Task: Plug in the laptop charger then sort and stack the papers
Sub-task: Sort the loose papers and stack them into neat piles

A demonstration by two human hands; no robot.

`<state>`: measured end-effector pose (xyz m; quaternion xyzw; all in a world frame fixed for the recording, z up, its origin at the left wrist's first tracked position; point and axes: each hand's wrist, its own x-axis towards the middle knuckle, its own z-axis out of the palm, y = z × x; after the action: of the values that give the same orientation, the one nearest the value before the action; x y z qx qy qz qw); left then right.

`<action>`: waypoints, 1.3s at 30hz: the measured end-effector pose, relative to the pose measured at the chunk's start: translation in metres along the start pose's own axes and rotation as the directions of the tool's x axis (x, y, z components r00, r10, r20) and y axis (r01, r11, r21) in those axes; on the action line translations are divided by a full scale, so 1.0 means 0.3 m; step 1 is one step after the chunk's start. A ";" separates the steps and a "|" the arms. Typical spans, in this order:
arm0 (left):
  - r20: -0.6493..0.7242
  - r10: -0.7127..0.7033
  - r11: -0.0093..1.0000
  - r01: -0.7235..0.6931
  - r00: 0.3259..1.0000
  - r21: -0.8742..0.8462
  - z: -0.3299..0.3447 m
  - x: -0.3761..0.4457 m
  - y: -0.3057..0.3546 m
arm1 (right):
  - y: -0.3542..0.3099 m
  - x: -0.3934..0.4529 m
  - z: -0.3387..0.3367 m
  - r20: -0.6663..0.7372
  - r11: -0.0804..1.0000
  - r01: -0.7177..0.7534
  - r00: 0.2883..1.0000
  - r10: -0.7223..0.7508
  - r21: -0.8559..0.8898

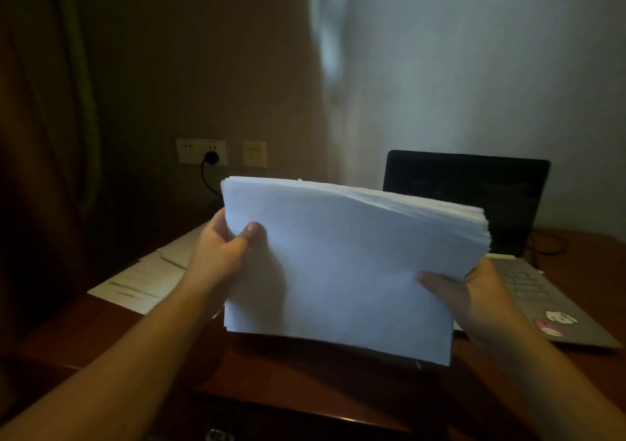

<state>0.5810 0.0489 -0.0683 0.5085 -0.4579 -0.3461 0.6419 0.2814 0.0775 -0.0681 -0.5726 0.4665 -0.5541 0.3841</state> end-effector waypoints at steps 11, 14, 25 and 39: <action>0.007 0.081 0.996 -0.081 0.997 0.024 0.033 -0.075 -0.013 | 0.077 -0.019 0.009 -0.060 0.984 -0.047 0.996 0.058 0.171; 0.019 0.069 0.998 -0.068 0.997 -0.017 0.036 -0.078 -0.010 | 0.088 -0.002 0.013 -0.073 0.982 -0.062 0.994 0.076 0.178; -0.002 0.082 0.993 -0.081 0.997 0.090 0.100 -0.030 0.000 | 0.056 0.036 -0.007 -0.207 0.995 -0.071 0.975 0.083 0.067; 0.122 -0.359 0.877 0.290 0.925 0.383 0.618 0.110 0.014 | 0.012 0.237 -0.400 -0.287 0.901 -0.288 0.938 0.196 -0.324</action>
<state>0.4178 -0.0424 -0.0447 0.6512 -0.4797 -0.4069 0.4246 0.1583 0.0175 -0.0409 -0.4967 0.6725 -0.4734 0.2774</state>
